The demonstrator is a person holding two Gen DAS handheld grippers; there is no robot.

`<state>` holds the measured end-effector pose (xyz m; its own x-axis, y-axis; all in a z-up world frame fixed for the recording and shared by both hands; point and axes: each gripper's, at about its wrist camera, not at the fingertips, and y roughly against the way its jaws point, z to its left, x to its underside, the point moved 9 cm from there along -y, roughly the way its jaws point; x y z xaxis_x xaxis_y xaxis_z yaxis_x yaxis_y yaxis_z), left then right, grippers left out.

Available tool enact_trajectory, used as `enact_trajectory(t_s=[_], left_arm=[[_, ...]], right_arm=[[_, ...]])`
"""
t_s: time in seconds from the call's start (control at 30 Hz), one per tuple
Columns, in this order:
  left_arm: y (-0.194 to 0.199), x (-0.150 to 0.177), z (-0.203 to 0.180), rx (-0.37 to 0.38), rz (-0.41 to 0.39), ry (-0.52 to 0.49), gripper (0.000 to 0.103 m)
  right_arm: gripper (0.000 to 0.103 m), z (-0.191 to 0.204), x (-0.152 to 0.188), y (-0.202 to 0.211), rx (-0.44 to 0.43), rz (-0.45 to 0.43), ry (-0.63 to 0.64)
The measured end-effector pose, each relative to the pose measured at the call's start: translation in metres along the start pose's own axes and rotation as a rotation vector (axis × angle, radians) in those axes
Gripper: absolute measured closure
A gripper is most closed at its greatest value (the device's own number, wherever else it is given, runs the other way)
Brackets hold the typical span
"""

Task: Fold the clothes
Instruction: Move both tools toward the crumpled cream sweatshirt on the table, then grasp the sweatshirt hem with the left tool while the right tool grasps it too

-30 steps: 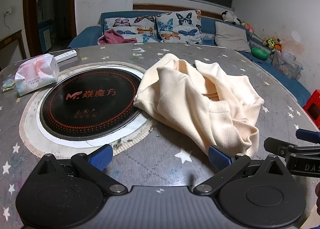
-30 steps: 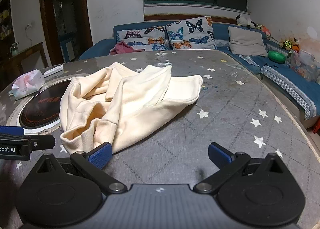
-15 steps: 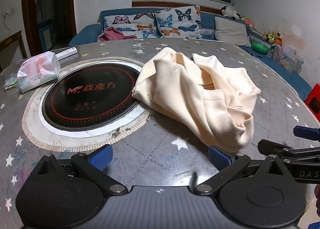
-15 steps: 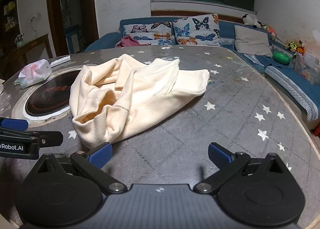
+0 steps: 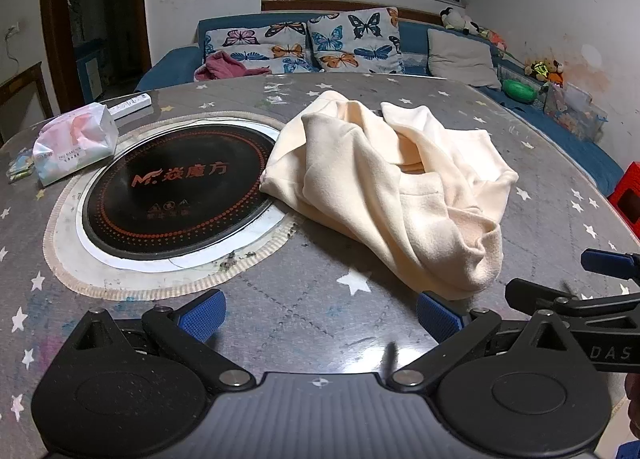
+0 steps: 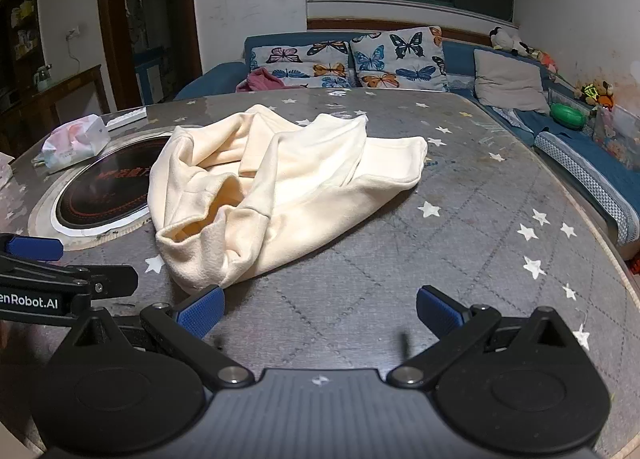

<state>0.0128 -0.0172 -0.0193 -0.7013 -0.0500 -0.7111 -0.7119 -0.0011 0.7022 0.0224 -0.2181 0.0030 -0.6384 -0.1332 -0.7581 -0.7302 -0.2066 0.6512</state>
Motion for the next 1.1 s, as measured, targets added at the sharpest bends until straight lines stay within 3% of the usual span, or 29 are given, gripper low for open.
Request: enact_trajectory(t_s=[0.43, 1.1], left_arm=[[-0.001, -0.005, 0.000, -0.002, -0.006, -0.009, 0.000], [-0.009, -0.036, 0.006, 0.007, -0.027, -0.009, 0.000]], right_arm=[[0.000, 0.002, -0.004, -0.003, -0.005, 0.002, 0.009], [0.000, 0.005, -0.038, -0.017, -0.021, -0.015, 0.048]])
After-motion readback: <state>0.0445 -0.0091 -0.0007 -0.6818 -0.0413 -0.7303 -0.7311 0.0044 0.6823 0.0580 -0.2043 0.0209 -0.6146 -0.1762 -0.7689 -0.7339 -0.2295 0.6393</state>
